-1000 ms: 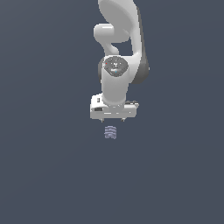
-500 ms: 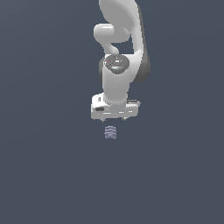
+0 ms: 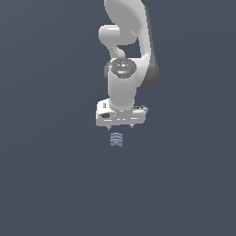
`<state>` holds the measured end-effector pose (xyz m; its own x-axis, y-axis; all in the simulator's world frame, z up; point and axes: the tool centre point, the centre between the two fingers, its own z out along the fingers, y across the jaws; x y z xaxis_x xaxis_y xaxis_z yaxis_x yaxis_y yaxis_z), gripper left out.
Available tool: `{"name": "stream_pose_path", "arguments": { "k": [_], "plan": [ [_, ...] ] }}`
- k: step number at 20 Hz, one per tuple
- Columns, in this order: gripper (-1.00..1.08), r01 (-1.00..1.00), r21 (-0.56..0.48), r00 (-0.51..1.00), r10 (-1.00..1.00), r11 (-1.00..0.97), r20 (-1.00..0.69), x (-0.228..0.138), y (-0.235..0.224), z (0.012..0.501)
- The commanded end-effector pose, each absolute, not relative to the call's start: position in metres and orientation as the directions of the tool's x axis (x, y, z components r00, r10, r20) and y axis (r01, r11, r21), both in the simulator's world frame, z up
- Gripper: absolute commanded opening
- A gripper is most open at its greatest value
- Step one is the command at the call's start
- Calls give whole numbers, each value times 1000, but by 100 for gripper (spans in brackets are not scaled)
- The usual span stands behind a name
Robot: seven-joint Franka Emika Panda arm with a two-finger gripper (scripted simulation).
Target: Pick up the object and move it to a goal position.
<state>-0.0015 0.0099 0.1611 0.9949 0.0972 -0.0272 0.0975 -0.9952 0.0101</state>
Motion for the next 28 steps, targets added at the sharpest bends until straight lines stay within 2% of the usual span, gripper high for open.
{"name": "stream_pose_path", "arguments": {
  "k": [1, 12, 28],
  "plan": [
    [100, 82, 9, 996, 82, -997, -25, -2, 9, 154],
    [100, -46, 1, 999, -46, -999, -5, -8, -4, 101],
    [100, -73, 0, 997, -73, -997, -1, -11, -7, 69]
  ]
}}
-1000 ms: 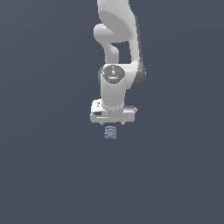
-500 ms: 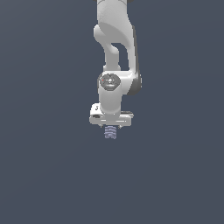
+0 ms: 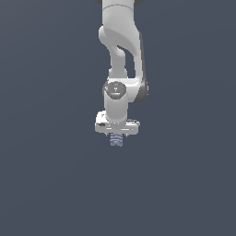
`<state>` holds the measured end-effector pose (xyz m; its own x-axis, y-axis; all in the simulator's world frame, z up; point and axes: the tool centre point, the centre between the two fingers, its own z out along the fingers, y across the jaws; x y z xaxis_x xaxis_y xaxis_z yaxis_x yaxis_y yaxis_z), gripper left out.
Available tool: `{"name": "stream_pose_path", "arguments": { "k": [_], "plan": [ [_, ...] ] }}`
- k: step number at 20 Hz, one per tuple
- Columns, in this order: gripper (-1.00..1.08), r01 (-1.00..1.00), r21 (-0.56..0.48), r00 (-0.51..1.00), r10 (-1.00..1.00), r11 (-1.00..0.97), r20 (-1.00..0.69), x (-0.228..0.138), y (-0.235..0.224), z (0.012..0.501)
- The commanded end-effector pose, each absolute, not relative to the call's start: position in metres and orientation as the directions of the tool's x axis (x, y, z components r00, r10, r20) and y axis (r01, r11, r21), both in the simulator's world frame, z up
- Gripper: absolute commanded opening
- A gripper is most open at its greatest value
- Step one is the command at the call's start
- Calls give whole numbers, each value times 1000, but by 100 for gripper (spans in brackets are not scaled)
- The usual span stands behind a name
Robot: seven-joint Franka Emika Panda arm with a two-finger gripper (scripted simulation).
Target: Pick up the object and move it to a goal position.
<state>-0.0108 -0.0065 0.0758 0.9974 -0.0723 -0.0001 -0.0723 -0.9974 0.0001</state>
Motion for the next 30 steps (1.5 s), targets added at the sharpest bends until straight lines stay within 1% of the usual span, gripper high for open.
{"name": "stream_pose_path", "arguments": {
  "k": [1, 6, 10, 11, 23, 30],
  "plan": [
    [100, -73, 0, 997, -73, -997, -1, -12, -7, 63],
    [100, -75, 0, 997, -75, -997, 0, -12, -7, 44],
    [100, -75, 0, 997, -75, -997, 0, -11, -7, 40],
    [-100, -75, 0, 997, -75, -997, 0, -11, -7, 40],
    [-100, -75, 0, 997, -75, -997, 0, -11, -6, 41],
    [-100, -75, 0, 997, -75, -997, 0, -15, 4, 61]
  ]
}}
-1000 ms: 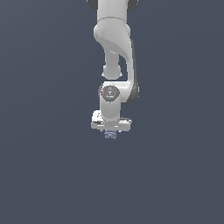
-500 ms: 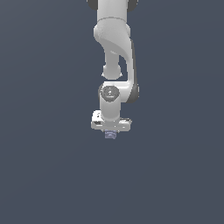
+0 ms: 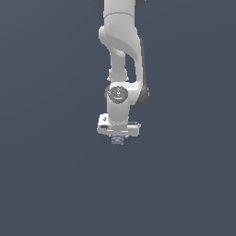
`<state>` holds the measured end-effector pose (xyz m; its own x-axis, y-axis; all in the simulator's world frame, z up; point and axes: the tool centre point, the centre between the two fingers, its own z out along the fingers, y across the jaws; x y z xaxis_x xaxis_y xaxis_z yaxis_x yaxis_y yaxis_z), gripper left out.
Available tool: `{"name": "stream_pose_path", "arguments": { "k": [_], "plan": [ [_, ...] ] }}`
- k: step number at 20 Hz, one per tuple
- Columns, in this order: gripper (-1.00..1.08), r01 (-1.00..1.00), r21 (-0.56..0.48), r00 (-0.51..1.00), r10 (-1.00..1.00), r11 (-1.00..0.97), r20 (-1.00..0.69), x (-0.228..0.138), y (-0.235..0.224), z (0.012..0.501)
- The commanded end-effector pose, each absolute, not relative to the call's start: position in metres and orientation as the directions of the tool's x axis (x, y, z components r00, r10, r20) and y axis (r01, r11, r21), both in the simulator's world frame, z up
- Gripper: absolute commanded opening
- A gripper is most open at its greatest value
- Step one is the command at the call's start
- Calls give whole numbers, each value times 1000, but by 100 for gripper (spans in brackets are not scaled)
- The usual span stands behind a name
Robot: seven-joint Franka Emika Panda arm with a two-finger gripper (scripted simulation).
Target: Pick up the object and move it to a goal position.
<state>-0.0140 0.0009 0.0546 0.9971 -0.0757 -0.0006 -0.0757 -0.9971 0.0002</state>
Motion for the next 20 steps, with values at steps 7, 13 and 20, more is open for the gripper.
{"name": "stream_pose_path", "arguments": {
  "k": [7, 13, 20],
  "plan": [
    [-100, -75, 0, 997, -75, -997, 1, -23, 29, 107],
    [-100, -75, 1, 997, -75, -997, 1, -34, 61, 166],
    [-100, -75, 2, 997, -75, -997, 1, -48, 103, 245]
  ]
}}
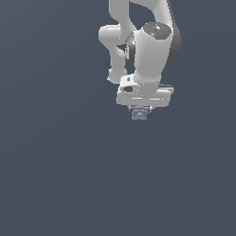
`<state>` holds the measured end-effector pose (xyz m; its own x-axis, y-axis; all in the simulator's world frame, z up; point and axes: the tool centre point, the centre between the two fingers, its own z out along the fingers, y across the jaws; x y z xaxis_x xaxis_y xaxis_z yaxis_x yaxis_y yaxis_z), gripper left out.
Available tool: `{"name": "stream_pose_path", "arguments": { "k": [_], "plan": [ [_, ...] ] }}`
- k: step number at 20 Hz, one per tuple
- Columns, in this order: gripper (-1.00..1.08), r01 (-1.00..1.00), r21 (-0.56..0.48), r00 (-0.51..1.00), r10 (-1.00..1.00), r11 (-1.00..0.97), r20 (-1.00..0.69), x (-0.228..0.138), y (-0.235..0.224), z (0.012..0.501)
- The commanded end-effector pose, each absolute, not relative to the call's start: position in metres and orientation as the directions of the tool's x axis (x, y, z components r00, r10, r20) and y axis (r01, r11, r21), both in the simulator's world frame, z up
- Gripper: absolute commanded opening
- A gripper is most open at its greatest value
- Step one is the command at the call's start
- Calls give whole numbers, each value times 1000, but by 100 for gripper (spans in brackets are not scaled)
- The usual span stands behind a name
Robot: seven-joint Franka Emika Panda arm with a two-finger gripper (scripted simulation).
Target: Pick up the object and move it to a goal position.
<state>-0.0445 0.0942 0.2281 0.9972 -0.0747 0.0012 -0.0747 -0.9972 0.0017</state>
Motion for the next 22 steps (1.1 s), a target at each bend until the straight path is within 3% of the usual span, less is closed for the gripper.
{"name": "stream_pose_path", "arguments": {
  "k": [1, 13, 22],
  "plan": [
    [-100, -75, 2, 997, -75, -997, 1, -50, 109, 257],
    [-100, -75, 2, 997, -75, -997, 1, -69, 177, 383],
    [-100, -75, 1, 997, -75, -997, 0, -74, 208, 438]
  ]
}}
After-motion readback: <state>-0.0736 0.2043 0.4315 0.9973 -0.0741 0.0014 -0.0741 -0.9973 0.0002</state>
